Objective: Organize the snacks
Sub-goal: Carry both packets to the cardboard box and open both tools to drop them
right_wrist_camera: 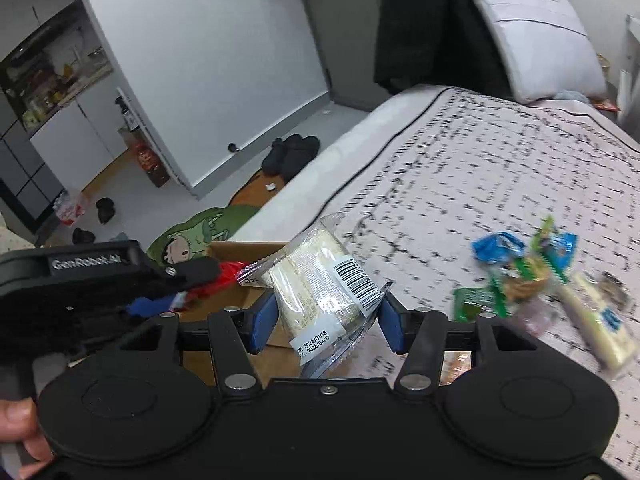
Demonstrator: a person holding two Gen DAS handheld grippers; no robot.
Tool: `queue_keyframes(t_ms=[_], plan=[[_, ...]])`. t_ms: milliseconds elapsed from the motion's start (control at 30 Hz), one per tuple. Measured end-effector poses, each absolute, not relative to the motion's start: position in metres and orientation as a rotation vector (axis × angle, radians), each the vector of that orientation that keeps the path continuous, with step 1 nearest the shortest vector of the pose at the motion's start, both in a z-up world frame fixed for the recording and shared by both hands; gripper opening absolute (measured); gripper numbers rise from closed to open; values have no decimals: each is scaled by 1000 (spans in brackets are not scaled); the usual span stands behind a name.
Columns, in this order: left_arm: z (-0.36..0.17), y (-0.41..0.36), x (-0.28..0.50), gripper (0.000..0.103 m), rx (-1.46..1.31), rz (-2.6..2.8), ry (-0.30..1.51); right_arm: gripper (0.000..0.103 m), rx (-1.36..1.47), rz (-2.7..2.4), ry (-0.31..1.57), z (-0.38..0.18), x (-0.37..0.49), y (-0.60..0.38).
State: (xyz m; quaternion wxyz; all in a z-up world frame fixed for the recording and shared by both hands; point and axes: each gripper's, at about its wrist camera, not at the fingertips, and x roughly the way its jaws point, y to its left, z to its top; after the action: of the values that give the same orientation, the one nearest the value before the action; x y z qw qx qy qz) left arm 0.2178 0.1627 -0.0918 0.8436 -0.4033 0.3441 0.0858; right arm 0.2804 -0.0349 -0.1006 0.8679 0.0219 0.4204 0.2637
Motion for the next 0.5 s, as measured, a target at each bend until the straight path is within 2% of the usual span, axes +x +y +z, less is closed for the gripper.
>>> queue_keyframes(t_ms=[233, 500], plan=[[-99, 182, 216, 27, -906, 197, 684, 52, 42, 574, 900, -109, 284, -5], [-108, 197, 215, 40, -978, 254, 683, 55, 53, 586, 920, -115, 287, 11]])
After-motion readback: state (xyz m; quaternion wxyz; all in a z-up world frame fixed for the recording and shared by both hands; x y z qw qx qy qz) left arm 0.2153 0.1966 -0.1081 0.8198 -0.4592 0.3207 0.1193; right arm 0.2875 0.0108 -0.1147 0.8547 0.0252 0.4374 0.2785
